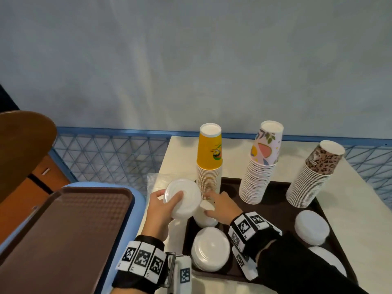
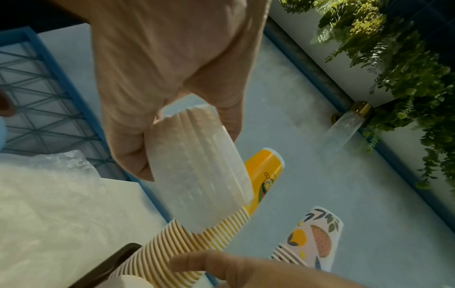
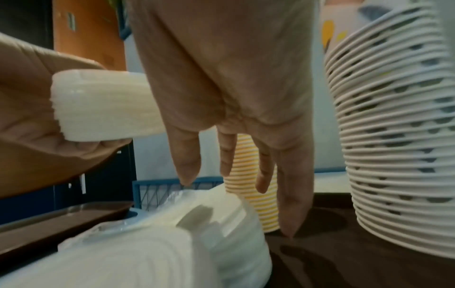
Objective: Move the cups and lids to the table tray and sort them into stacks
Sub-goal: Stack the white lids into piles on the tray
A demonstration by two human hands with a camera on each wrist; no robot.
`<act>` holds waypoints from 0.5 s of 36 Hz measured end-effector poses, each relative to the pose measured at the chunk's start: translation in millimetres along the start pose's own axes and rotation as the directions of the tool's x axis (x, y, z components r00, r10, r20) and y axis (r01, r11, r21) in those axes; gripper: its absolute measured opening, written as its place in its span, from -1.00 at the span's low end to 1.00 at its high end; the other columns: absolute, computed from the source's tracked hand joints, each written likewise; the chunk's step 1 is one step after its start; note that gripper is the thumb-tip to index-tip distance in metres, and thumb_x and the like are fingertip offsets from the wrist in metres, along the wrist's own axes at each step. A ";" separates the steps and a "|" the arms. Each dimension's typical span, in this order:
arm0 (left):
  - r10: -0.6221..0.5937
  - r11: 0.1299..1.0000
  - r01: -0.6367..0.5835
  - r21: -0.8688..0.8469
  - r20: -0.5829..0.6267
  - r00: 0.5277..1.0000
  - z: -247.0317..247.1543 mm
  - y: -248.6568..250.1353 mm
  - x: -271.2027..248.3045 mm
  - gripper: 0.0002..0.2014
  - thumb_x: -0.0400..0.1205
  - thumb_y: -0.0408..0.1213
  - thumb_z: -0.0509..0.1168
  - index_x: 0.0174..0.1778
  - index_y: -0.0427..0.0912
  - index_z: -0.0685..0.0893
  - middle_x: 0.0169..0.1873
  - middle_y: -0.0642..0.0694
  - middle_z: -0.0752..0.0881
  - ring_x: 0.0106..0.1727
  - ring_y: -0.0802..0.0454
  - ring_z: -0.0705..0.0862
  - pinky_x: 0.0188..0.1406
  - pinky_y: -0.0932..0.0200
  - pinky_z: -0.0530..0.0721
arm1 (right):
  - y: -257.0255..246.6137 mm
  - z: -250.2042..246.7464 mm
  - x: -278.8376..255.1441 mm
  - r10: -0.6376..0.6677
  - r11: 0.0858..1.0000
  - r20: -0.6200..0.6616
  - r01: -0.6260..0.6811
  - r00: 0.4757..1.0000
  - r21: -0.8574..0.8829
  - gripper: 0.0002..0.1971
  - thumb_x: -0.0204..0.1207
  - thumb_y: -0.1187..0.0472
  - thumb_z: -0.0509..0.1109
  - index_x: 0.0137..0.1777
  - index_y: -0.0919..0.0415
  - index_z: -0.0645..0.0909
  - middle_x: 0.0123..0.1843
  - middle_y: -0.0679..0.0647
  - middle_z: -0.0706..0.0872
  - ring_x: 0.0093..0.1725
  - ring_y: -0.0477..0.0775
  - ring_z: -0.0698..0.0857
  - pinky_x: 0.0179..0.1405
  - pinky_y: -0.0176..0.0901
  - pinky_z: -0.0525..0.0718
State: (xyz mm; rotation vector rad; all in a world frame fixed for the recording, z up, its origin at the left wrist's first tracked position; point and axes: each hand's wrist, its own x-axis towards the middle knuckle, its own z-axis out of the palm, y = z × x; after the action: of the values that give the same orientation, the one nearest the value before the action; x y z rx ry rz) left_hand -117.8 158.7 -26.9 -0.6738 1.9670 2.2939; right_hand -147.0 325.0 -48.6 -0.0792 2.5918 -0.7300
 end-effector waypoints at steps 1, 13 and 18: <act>-0.009 1.000 0.009 0.005 0.012 1.000 -3.6 -1.0 2.8 -0.57 0.53 -0.34 0.41 0.24 -0.19 0.39 0.12 -0.25 0.61 0.01 -0.12 0.65 -0.08 -0.01 0.67 | -1.8 5.3 3.4 -0.013 1.000 0.018 0.013 1.000 -0.025 -0.34 0.51 0.03 0.36 0.58 0.02 0.21 0.50 0.26 0.35 0.44 0.27 0.46 0.43 0.00 0.46; -0.116 0.985 0.095 0.143 0.144 0.983 -4.1 -20.3 37.7 -0.53 0.51 -0.26 0.43 0.27 -0.15 0.39 0.24 -0.23 0.56 0.24 -0.21 0.60 0.09 -0.15 0.66 | 25.1 -2.3 15.5 0.124 0.971 0.072 -0.106 0.990 -0.212 -0.25 0.47 0.27 0.43 0.57 -0.13 0.16 0.47 0.23 0.29 0.38 0.29 0.52 0.40 0.00 0.52; -0.152 0.968 0.112 0.224 0.167 0.974 9.4 -35.9 47.3 -0.50 0.47 -0.22 0.47 0.22 -0.12 0.37 0.23 -0.23 0.54 0.24 -0.24 0.58 0.18 -0.23 0.67 | 57.8 -17.3 5.8 0.219 0.954 -0.022 -0.218 0.976 -0.207 -0.26 0.43 0.28 0.46 0.55 -0.09 0.22 0.43 0.24 0.37 0.36 0.27 0.54 0.38 -0.03 0.50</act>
State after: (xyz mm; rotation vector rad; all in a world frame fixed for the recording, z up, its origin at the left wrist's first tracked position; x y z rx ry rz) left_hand -152.2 163.1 -76.0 -0.5358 1.9785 1.9557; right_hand -156.0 382.0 -67.1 0.1421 2.6136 -0.3779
